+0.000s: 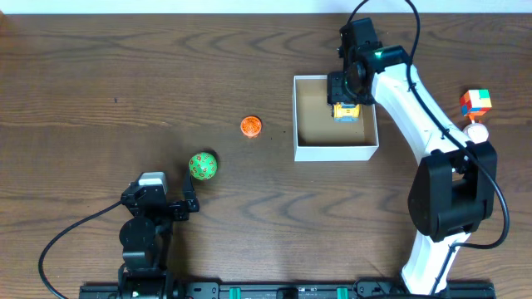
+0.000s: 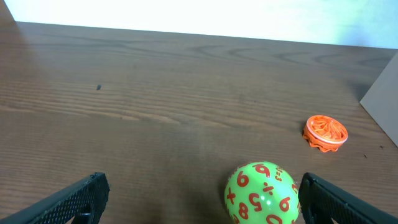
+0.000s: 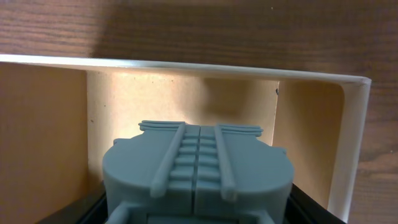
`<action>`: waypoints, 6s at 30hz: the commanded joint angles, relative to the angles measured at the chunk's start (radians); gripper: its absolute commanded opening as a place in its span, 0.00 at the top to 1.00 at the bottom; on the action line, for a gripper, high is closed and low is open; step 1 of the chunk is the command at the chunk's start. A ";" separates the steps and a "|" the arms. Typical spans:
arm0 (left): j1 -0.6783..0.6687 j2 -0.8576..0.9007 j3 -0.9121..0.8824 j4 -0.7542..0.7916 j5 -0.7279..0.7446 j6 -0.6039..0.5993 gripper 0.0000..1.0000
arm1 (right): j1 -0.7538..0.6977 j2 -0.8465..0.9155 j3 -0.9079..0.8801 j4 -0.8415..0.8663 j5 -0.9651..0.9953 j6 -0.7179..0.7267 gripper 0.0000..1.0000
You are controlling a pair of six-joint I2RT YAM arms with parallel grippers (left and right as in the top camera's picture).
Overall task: Pack container
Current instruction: 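Carry the vehicle with right gripper over the white box and lower it, then open right gripper to release vehicle in box and lift away, then move right gripper to the white-pink duck toy and grasp it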
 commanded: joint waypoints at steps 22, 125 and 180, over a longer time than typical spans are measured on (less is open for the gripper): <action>0.005 -0.002 -0.017 -0.035 -0.001 -0.009 0.02 | -0.036 -0.016 -0.065 0.083 0.048 -0.022 0.39; 0.005 -0.002 -0.017 -0.035 -0.001 -0.009 0.02 | -0.027 -0.018 0.232 -0.130 0.052 -0.069 0.44; 0.005 -0.002 -0.017 -0.035 -0.001 -0.009 0.02 | -0.701 -0.017 -0.121 -0.101 0.089 -0.165 0.01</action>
